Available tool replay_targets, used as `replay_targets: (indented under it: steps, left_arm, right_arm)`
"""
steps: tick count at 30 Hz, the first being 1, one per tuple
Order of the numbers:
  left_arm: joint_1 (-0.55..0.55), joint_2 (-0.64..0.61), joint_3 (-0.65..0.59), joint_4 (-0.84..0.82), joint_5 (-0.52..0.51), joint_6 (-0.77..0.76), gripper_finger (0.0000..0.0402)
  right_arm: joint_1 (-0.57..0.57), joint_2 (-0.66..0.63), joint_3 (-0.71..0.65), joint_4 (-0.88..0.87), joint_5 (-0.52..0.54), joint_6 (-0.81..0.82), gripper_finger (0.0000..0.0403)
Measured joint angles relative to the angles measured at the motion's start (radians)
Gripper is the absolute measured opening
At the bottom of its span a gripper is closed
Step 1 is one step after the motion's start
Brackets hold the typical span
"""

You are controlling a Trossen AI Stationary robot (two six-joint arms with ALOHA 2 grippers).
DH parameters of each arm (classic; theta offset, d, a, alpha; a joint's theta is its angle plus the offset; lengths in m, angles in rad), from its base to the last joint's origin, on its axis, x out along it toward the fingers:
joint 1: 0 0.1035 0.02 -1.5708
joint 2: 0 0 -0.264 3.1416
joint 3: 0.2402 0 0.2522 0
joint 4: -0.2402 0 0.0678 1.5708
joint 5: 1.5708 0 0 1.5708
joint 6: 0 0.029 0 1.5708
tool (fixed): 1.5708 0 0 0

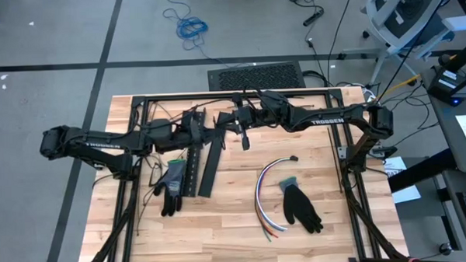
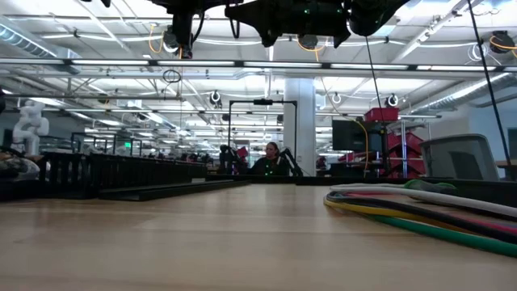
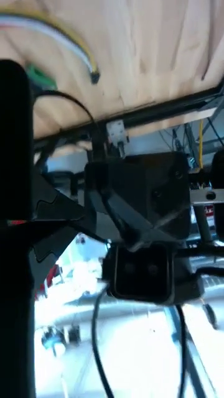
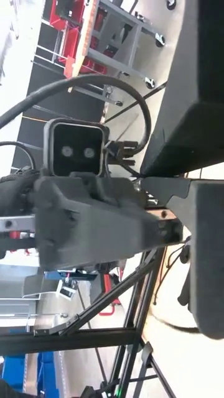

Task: Ziptie cables
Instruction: Wrap the cable wires with the black ziptie

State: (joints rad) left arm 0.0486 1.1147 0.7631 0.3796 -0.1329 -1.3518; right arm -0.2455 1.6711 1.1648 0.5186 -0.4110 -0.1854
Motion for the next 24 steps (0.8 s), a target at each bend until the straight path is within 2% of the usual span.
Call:
replay_targets:
  steps: [4,13,24]
  left_arm:
    - [-0.030,-0.001,0.001,0.032,-0.008,-0.010,0.0000]
    - [-0.047,-0.001,0.001,-0.055,-0.040,-0.028,0.0000]
    - [-0.045,-0.001,0.001,-0.053,-0.059,0.049,0.0001]
  right_arm:
    - [0.002,0.000,0.000,-0.001,-0.009,-0.018,0.0000]
    - [0.003,-0.001,0.000,-0.033,-0.008,-0.036,0.0000]
    - [0.005,-0.001,0.000,-0.032,-0.008,-0.033,0.0000]
